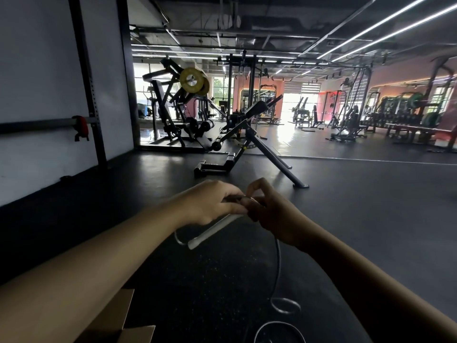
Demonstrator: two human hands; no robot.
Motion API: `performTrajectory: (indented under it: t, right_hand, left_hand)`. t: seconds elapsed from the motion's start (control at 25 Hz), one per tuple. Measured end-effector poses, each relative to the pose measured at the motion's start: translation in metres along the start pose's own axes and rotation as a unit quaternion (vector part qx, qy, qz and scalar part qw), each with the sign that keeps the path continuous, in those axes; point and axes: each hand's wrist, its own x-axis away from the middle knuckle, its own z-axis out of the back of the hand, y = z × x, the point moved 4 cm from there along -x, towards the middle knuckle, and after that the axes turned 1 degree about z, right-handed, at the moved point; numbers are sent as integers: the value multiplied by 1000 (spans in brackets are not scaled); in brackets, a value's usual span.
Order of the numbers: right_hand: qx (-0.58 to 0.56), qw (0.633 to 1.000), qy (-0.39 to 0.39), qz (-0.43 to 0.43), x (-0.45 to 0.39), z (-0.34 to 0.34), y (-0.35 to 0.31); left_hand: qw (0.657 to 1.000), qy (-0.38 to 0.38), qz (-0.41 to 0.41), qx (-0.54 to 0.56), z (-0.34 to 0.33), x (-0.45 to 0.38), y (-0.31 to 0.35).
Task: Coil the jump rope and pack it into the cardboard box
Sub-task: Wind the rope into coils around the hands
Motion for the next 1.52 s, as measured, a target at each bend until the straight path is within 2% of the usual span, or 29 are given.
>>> performTrajectory:
  t: [0.16,0.32,0.48,0.56,0.64,0.68,0.76,0.84,0.96,1.2,1.28,1.4,1.44,1.48,1.52]
  right_hand:
    - [-73,997,-12,-20,7,-8,4]
    - [-134,991,-11,-22,15,0,-3]
    - [-153,987,25,-48,22,16,-1]
    - [-166,984,30,-63,24,19,2]
    - [-173,981,47,-76,27,20,5]
    - [-183,978,56,-80,29,18,6]
    - [-202,974,58,-80,30,12,3]
    - [-203,975,53,-73,28,1,-6]
    - [-193,976,84,-52,24,-5,-15]
    - [-109,988,107,-25,19,-4,-16]
    - [-71,990,114,-35,15,-3,-14]
    - [-64,991,92,-69,9,3,-18]
    - [-60,992,75,-80,8,6,-21]
    - [-50,994,53,-85,7,10,-24]
    - [-33,995,30,-84,6,15,-28]
  left_hand:
    - [998,-42,28,24,-13,10,3]
    - [996,-33,63,52,-8,17,7]
    - [978,-43,76,191,-8,27,6]
    - [932,22,83,353,-9,23,8]
    - [836,140,90,523,-2,14,-1]
    - [792,188,92,574,4,9,-7]
    - [736,256,104,618,10,2,-13]
    - [706,305,128,626,10,-5,-12]
    - [686,359,158,613,4,-8,-7]
    - [630,394,211,635,2,-4,-11]
    - [626,390,220,638,-1,-1,-10]
    - [655,370,209,625,2,7,-17]
    - [675,352,203,615,5,10,-21]
    - [713,333,202,583,9,13,-27]
    - [771,313,206,515,15,18,-30]
